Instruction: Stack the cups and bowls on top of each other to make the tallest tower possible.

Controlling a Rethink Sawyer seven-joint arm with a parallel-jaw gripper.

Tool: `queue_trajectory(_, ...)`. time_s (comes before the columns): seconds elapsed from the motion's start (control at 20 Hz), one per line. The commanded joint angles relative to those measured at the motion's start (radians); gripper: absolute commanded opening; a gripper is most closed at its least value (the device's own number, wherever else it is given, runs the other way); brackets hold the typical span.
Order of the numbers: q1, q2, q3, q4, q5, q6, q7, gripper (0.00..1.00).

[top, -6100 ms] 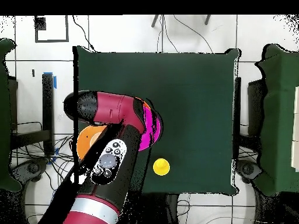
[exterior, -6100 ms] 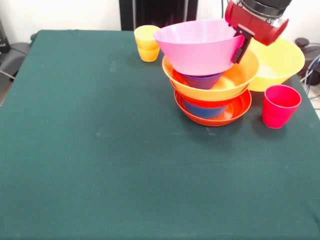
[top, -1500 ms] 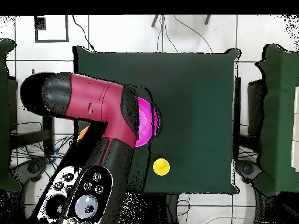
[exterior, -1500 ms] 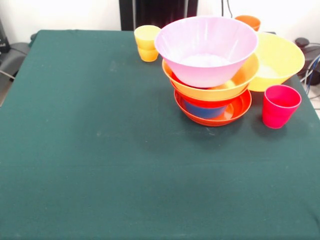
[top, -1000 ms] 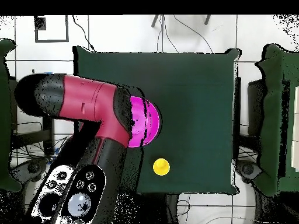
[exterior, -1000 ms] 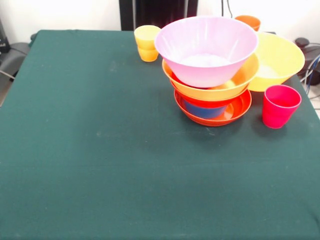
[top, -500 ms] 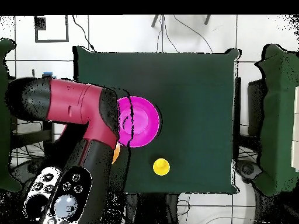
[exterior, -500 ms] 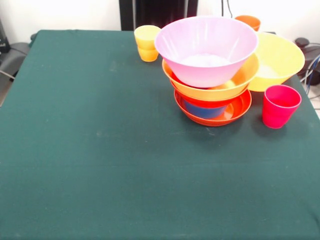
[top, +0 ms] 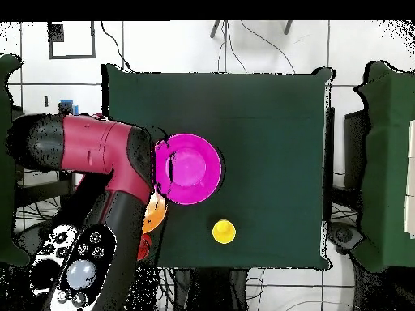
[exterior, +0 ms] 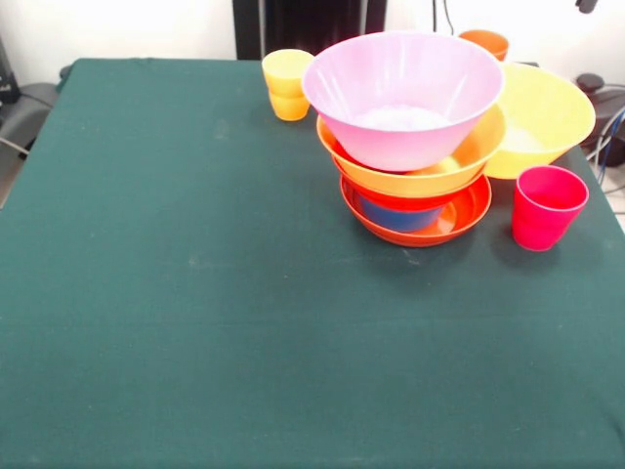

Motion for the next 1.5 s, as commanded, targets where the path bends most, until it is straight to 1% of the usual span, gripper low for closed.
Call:
queue_trajectory(0.05, 0.014, 0.08, 0.086, 0.092, 0.002, -0.057, 0.231, 1.0)
queue_trajectory(0.55, 0.03, 0.109, 0.086, 0.108, 0.013, -0.109, 0.257, 1.0)
queue_trajectory(1.0, 0.041, 0.151, 0.093, 0.113, 0.036, -0.176, 0.278, 1.0)
queue_trajectory(1.1, 0.041, 0.16, 0.092, 0.112, 0.036, -0.182, 0.27, 1.0)
queue_trajectory(1.3, 0.04, 0.176, 0.101, 0.113, 0.018, -0.203, 0.22, 1.0)
queue_trajectory(1.5, 0.044, 0.191, 0.113, 0.12, 0.022, -0.234, 0.212, 1.0)
